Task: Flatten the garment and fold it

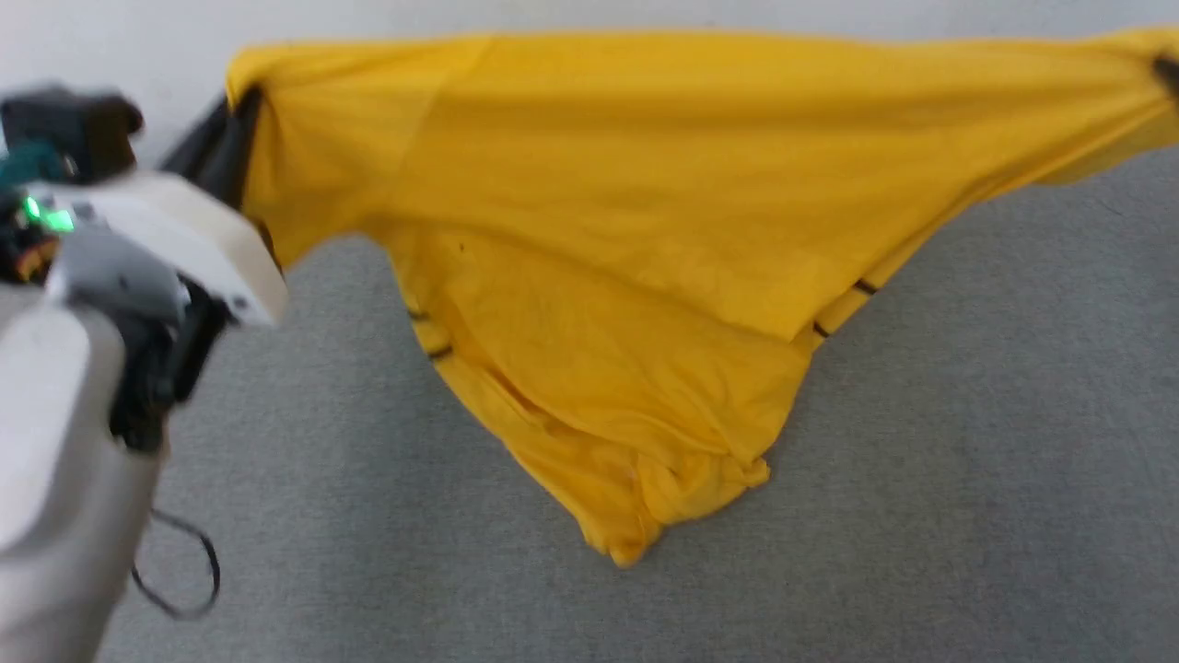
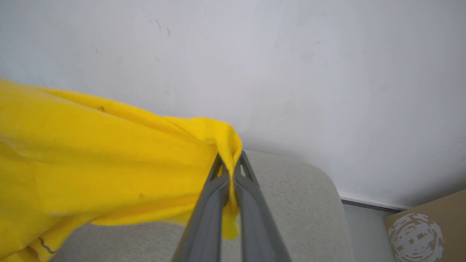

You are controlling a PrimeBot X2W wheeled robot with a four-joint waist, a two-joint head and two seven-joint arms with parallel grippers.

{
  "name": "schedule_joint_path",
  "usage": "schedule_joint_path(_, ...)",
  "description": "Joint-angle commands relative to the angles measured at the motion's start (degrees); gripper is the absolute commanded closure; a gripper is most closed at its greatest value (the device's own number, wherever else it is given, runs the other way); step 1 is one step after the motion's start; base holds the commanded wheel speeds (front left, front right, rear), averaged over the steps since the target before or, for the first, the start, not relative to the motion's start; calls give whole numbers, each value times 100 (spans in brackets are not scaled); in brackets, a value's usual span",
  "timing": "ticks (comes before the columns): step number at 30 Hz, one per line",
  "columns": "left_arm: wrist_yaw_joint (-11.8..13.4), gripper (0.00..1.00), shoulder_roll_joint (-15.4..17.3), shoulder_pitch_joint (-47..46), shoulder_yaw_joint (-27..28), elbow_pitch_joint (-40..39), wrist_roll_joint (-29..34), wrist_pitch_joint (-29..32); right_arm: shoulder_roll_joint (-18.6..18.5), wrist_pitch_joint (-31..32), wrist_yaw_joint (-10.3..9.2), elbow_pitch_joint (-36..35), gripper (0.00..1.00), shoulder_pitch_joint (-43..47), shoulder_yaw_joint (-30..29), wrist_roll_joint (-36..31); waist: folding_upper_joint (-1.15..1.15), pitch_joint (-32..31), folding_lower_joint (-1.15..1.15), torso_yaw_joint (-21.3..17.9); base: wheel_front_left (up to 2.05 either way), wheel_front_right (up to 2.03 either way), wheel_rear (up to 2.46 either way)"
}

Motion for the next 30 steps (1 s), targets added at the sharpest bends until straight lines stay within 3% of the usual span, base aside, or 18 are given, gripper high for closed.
schedule_joint_path(1, -94, 100, 16, -459, 30, 312, 67, -41, -67, -83, -12, 10, 100, -254, -53, -170, 0, 93, 0, -154, 0, 0, 0)
schedule_joint_path(7, -426, 100, -52, -2092, -86, 1660, 470, -489, 109, -787, -12, 411, 100, -1411, -93, -609, 0, 632, 0, -394, 0, 0, 0)
schedule_joint_path(11, -485, 100, -122, -2927, -118, 2250, 707, -851, 200, -1504, -12, 797, 100, -2181, -149, -887, 0, 946, 0, -494, 0, 0, 0)
schedule_joint_path(13, -495, 100, -202, -3689, -106, 2732, 895, -1293, 283, -2311, -12, 1180, 100, -2899, -165, -1196, 0, 1175, 0, -557, 0, 0, 0)
schedule_joint_path(18, -548, 100, -315, -4451, -133, 3313, 1063, -1817, 456, -3030, -12, 1642, 100, -3567, -39, -1387, 0, 1326, 0, -614, 0, 0, 0)
schedule_joint_path(23, -688, 100, -476, -4813, -232, 3995, 1118, -2218, 695, -3443, -12, 2106, 100, -3822, 427, -1245, 0, 1465, 0, -630, 0, 0, 0)
schedule_joint_path(30, -894, 100, -729, -4349, -307, 4844, 977, -2650, 1002, -3738, -12, 2683, 100, -3449, 1111, -663, 0, 1622, 0, -621, 0, 0, 0)
